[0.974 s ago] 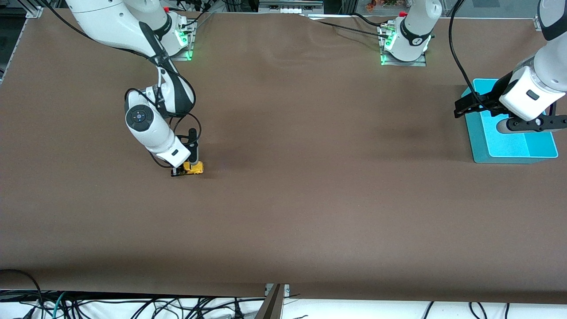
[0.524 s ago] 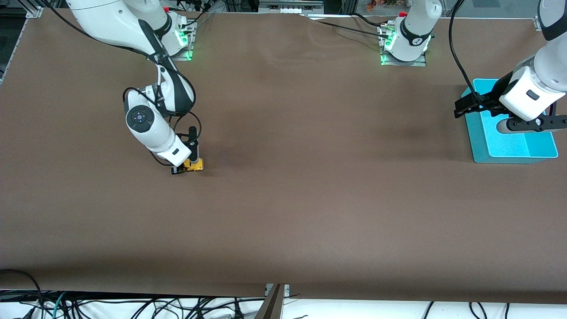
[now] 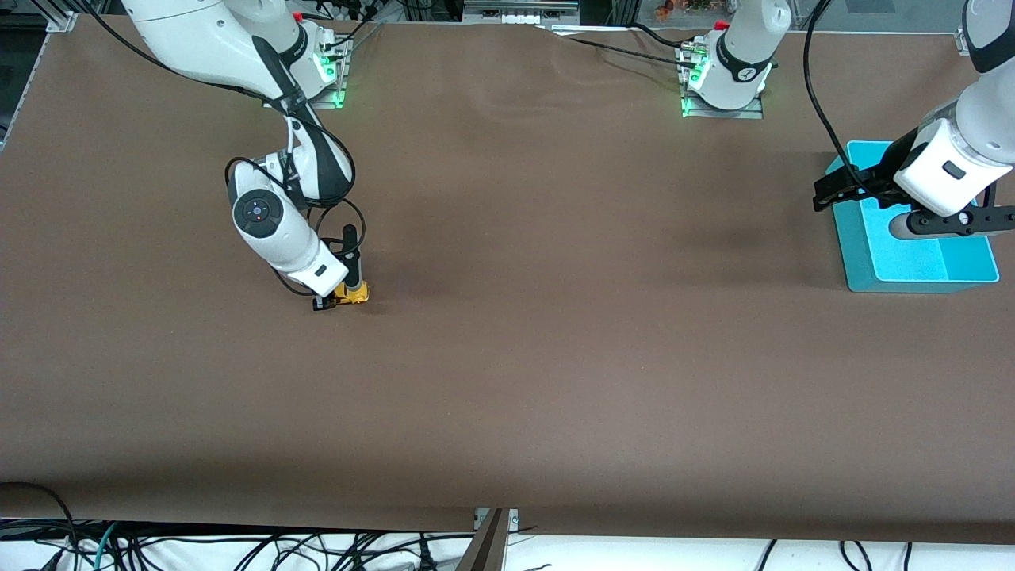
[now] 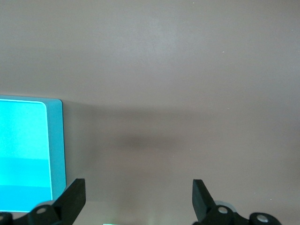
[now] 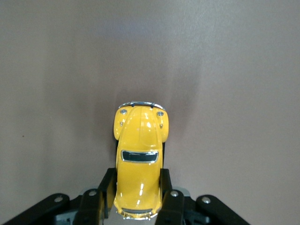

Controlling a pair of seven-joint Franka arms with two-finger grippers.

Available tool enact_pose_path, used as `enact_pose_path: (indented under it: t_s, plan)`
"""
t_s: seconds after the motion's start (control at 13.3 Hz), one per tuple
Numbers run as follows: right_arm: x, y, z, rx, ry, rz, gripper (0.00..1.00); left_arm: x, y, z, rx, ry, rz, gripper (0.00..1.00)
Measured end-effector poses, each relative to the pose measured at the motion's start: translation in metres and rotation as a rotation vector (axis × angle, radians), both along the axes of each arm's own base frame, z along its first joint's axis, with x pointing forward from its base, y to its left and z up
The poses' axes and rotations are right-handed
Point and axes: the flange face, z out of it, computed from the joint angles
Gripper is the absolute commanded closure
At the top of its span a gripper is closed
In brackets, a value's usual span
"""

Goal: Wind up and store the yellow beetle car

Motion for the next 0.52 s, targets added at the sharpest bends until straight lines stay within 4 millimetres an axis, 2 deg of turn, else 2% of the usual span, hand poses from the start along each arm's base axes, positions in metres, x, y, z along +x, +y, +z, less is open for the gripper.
enact_pose_path:
  t_s: [0.15,0.37,0.52]
  plan:
    - [0.004,-0.015,0.000,-0.004,0.007,0.000,0.78,0.000,0.000,0.000,0.000,0.000,0.000,0.00]
    - [0.013,-0.063,0.000,-0.009,0.019,0.010,0.78,0.000,0.000,0.000,0.000,0.000,0.000,0.00]
    - [0.017,-0.087,0.000,-0.010,0.021,0.021,0.78,0.000,0.000,-0.001,0.000,0.001,0.000,0.00]
